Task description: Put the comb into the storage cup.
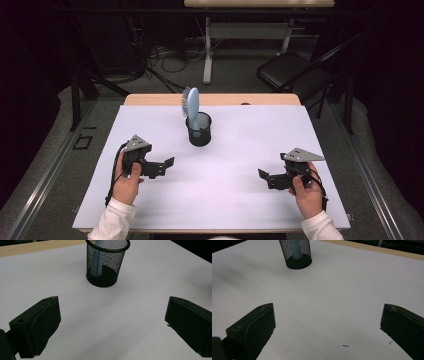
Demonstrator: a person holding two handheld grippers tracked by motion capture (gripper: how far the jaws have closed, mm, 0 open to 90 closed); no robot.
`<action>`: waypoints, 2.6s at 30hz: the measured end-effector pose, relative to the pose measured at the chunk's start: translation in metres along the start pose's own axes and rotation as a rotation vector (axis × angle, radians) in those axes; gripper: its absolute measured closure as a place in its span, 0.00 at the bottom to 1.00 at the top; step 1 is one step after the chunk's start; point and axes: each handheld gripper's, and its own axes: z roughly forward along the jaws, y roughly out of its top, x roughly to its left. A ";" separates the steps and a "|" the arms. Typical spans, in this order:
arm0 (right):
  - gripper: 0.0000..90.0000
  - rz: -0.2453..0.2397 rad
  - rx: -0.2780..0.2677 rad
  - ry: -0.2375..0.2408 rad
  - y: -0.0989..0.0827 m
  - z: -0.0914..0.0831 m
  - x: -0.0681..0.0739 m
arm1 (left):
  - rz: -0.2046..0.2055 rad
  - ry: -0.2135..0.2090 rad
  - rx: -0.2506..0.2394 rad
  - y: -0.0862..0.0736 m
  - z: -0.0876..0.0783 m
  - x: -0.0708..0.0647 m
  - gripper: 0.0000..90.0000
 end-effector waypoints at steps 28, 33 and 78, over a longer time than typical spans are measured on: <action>0.00 0.022 0.018 -0.041 -0.015 0.009 -0.011 | -0.036 0.029 -0.053 -0.025 0.001 0.019 0.01; 0.00 0.034 0.016 -0.043 -0.017 0.010 -0.013 | -0.049 0.036 -0.049 -0.028 0.003 0.023 0.01; 0.00 0.048 0.020 -0.065 -0.021 0.010 -0.021 | -0.066 0.058 -0.042 -0.036 0.006 0.034 0.01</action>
